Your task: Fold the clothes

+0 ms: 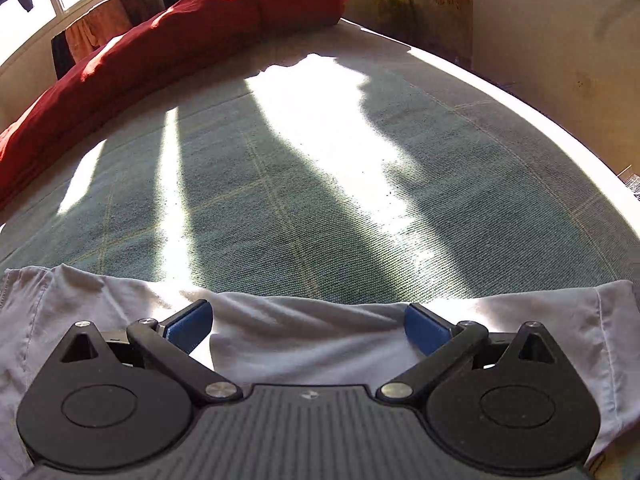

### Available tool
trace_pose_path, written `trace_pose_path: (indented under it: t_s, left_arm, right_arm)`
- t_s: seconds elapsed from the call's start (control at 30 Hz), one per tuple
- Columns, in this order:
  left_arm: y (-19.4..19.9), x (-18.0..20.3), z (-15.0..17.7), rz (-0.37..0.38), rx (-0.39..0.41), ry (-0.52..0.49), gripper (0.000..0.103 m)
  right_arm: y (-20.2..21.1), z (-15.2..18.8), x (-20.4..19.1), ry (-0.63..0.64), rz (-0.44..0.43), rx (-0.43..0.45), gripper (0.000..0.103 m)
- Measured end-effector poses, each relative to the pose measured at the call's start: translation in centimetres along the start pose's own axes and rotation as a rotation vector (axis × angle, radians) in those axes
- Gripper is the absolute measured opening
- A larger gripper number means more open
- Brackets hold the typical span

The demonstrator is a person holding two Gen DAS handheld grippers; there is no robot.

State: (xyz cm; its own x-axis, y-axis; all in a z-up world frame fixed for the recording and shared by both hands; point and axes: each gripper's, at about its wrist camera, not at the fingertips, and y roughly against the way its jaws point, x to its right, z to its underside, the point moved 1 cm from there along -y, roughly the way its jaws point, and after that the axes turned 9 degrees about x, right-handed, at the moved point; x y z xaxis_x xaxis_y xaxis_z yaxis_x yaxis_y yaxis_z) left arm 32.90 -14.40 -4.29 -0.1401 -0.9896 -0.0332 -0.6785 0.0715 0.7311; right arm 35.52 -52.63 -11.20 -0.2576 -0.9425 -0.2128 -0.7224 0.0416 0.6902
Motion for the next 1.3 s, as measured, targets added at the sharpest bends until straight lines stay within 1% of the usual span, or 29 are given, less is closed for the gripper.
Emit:
trace_pose_path:
  t_s: [0.13,0.23,0.37,0.4,0.47,0.57,0.77,0.8,0.83,0.9,0.93,1.0,1.1,1.2,1.23,1.3]
  left_arm:
    - [-0.3,0.7,-0.3,0.009,-0.001,0.007,0.102]
    - [-0.4,1.1,-0.5,0.020,-0.001,0.006,0.102]
    - [-0.2,1.9,-0.5,0.026,0.007,-0.055,0.102]
    - [-0.3,2.4,-0.5,0.043,0.010,-0.079,0.102]
    - [-0.7,4.7,-0.9,0.134,0.013,-0.129,0.102]
    - [-1.4,8.2,-1.4,0.271,0.017,-0.204,0.102]
    - [-2.7,15.0,-2.5,0.544,0.025,-0.354,0.102]
    - [-3.0,16.1,-2.4,0.578,0.022,-0.378,0.102]
    - [-3.3,17.0,-1.9,0.586,0.006,-0.391,0.102]
    - [-4.3,17.9,-0.7,0.595,-0.049,-0.379,0.102]
    - [-4.7,18.2,0.0,0.593,-0.079,-0.372,0.102]
    - [-5.2,18.2,1.2,0.565,-0.135,-0.353,0.102]
    - [-4.4,17.9,2.0,0.566,-0.152,-0.343,0.102]
    - [-2.9,17.4,2.0,0.607,-0.169,-0.319,0.102]
    - [-2.3,17.2,1.9,0.618,-0.167,-0.312,0.102]
    - [-1.1,16.3,1.5,0.604,-0.131,-0.302,0.102]
  right_arm:
    - [2.3,-0.1,0.3,-0.012,-0.029,0.017,0.103]
    - [2.5,1.7,1.0,-0.040,-0.010,-0.056,0.103]
    - [4.4,4.3,1.2,0.063,0.014,-0.080,0.103]
    - [5.0,4.4,1.4,0.068,0.020,-0.081,0.103]
    - [5.9,4.0,2.1,0.059,0.036,-0.067,0.103]
    - [7.0,2.5,3.9,0.058,0.081,-0.011,0.103]
    - [5.0,1.7,7.9,0.005,0.106,-0.043,0.103]
    - [4.7,1.6,8.6,-0.004,0.110,-0.050,0.103]
    - [4.3,1.5,9.3,-0.014,0.113,-0.057,0.103]
    - [4.3,1.7,9.3,0.003,0.115,-0.058,0.103]
    - [4.3,1.8,9.2,0.011,0.114,-0.057,0.103]
    - [4.4,2.0,9.2,0.008,0.113,-0.052,0.103]
    - [4.2,1.8,9.2,-0.001,0.116,-0.060,0.103]
    - [4.0,1.5,9.0,-0.008,0.133,-0.074,0.103]
    - [4.1,1.3,8.8,-0.011,0.141,-0.077,0.103]
    - [4.6,0.8,7.9,-0.020,0.130,-0.075,0.103]
